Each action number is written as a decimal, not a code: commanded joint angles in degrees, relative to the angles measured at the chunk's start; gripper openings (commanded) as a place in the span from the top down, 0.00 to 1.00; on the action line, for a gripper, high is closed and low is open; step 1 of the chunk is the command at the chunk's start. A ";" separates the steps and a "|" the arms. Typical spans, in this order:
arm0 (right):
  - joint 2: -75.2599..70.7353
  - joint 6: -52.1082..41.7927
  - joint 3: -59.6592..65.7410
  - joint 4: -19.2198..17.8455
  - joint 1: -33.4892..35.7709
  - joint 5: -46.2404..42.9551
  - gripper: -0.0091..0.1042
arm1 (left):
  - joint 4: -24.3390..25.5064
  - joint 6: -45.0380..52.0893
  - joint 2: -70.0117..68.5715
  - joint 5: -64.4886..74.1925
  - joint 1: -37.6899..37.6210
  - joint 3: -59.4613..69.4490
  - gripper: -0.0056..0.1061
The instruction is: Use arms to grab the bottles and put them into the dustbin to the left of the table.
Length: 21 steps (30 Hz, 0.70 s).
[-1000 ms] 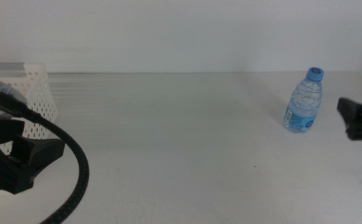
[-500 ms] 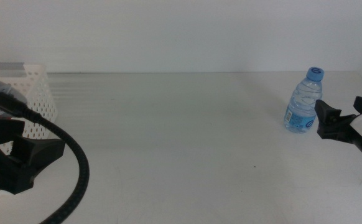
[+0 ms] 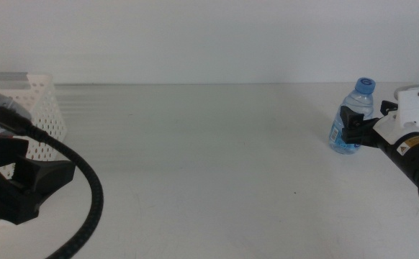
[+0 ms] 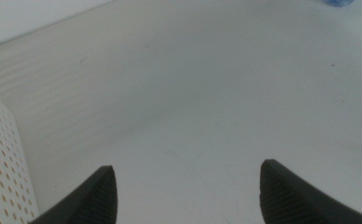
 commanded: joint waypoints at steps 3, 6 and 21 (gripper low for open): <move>1.82 -4.52 -4.44 1.88 -0.37 -3.85 0.10 | -1.34 -0.16 -0.26 -3.17 -0.27 -1.48 0.32; 4.87 -4.81 -7.64 1.83 -0.37 -3.85 0.10 | -1.34 -0.16 -0.26 -3.17 -0.27 -1.48 0.32; 8.98 -8.18 -13.38 2.41 -0.31 3.23 0.76 | -1.34 -0.16 -0.26 -3.17 -0.27 -1.48 0.32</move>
